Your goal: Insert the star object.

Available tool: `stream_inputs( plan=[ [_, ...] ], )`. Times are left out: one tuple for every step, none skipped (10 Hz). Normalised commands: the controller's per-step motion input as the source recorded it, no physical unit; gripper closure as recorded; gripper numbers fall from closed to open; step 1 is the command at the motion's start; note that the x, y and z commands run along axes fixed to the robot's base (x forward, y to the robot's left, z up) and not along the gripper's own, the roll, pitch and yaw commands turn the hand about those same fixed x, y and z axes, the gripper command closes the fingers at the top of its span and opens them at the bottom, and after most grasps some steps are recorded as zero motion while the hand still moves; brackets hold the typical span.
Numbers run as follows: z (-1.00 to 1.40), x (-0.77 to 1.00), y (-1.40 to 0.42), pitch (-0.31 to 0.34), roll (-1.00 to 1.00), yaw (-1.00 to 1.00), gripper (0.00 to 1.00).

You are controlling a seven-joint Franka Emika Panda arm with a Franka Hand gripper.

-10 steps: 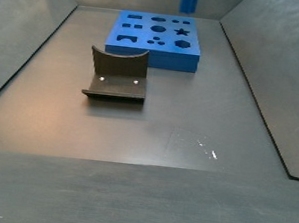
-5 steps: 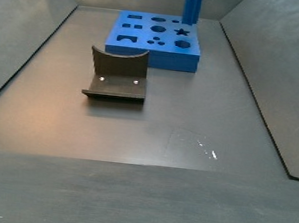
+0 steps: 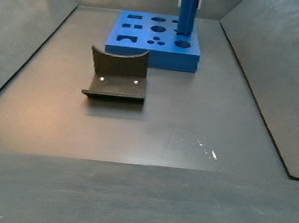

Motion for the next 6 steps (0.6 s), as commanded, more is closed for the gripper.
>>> stream_inputs(
  plan=[
    [-0.23, 0.10, 0.02, 0.000, 0.02, 0.28, 1.00],
    [-0.27, 0.07, 0.03, 0.000, 0.02, 0.39, 1.00],
    [-0.31, 0.00, 0.11, -0.031, 0.00, 0.57, 1.00],
    [-0.34, 0.00, 0.08, -0.047, 0.00, 0.79, 1.00],
    [-0.35, 0.00, 0.03, -0.037, 0.00, 0.86, 1.00],
    [-0.36, 0.00, 0.00, -0.030, 0.00, 0.75, 1.00]
  ],
)
